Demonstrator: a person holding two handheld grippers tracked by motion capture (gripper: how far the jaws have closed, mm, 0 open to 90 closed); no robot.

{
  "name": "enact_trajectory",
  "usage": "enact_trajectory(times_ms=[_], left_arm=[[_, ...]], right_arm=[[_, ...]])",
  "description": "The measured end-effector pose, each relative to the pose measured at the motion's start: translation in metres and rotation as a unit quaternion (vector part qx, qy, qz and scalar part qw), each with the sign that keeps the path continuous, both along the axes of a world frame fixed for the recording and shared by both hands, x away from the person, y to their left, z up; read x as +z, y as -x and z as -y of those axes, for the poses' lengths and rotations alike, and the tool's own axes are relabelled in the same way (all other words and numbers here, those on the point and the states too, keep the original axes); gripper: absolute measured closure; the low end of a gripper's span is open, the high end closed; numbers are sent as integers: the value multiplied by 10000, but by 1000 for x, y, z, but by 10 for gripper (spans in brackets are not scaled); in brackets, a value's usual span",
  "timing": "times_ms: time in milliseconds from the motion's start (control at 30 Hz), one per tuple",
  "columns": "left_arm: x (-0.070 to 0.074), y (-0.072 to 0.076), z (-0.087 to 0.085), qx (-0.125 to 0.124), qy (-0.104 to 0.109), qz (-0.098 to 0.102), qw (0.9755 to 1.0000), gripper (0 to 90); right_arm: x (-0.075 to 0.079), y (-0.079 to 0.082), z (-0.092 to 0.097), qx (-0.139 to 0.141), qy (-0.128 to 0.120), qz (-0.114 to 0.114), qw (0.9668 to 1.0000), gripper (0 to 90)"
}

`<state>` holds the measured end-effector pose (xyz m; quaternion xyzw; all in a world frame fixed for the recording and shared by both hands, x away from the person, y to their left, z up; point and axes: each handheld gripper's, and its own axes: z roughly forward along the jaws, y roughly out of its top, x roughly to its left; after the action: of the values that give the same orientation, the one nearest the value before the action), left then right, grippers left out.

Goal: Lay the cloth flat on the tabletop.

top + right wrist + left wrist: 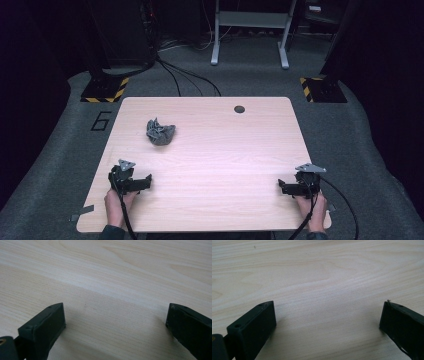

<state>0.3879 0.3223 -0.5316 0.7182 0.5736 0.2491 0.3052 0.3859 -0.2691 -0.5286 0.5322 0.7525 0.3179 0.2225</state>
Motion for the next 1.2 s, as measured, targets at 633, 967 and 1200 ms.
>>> enact_trajectory(times_ms=[633,967,1200], left_arm=[[13,-5,-8,-215,162,26,9996,18],[34,-33,-2,-561,274,2,9980,42],[46,-60,4,-643,381,57,9972,36]], right_arm=[[0,0,0,9,-3,8,10000,20],[0,-1,0,51,14,26,10000,24],[0,-1,-1,30,-24,32,10000,26]])
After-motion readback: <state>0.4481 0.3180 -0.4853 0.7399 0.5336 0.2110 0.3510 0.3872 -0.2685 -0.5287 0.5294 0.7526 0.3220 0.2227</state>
